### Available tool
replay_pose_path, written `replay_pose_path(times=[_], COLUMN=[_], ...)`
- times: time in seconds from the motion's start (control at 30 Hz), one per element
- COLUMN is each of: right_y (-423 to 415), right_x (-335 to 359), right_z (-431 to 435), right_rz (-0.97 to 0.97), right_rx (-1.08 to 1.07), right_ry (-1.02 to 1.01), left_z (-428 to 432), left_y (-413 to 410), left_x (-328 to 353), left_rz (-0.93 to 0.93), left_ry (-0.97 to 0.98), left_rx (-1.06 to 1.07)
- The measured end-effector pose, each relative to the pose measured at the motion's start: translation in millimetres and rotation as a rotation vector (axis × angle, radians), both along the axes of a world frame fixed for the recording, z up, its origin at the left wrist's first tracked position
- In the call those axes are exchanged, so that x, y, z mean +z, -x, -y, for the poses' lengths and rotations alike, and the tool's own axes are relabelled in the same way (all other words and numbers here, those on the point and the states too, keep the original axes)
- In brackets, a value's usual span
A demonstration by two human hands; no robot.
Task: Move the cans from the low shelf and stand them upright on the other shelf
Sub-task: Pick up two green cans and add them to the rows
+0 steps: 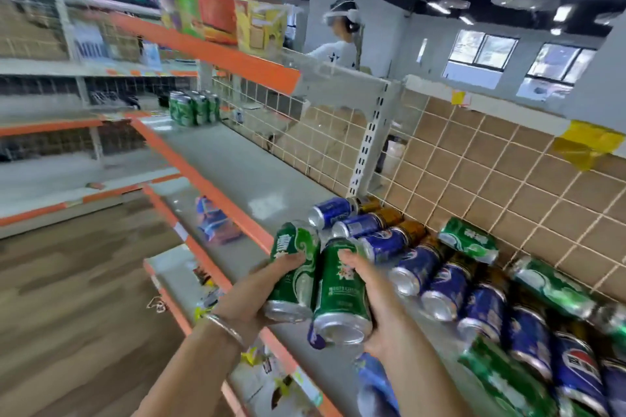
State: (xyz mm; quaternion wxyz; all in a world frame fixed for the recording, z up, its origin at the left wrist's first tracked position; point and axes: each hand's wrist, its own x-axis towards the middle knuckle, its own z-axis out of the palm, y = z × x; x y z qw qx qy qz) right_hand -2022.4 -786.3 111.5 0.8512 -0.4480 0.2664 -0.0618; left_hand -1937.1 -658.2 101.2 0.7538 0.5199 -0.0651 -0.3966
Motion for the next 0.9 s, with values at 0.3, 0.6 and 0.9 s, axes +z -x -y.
replay_pose_path(times=[0.3,0.6,0.9], right_y=[-111.0,-233.6,-390.4], right_x=[-6.4,-18.7,-14.4], right_z=[-89.6,-107.3,-104.3], right_rz=[0.057,0.054,0.097], right_rx=[0.164,0.255,0.344], right_ry=[-0.057,-0.03,-0.02], left_z=[-93.7,-115.6,-123.8], left_y=[-101.6,-208.0,-348.6], left_x=[-9.1,-26.0,-28.9], left_rz=[0.01,-0.029,-0.043], left_ry=[-0.049,-0.01,-0.008], left_rx=[0.18,0.226,0.33])
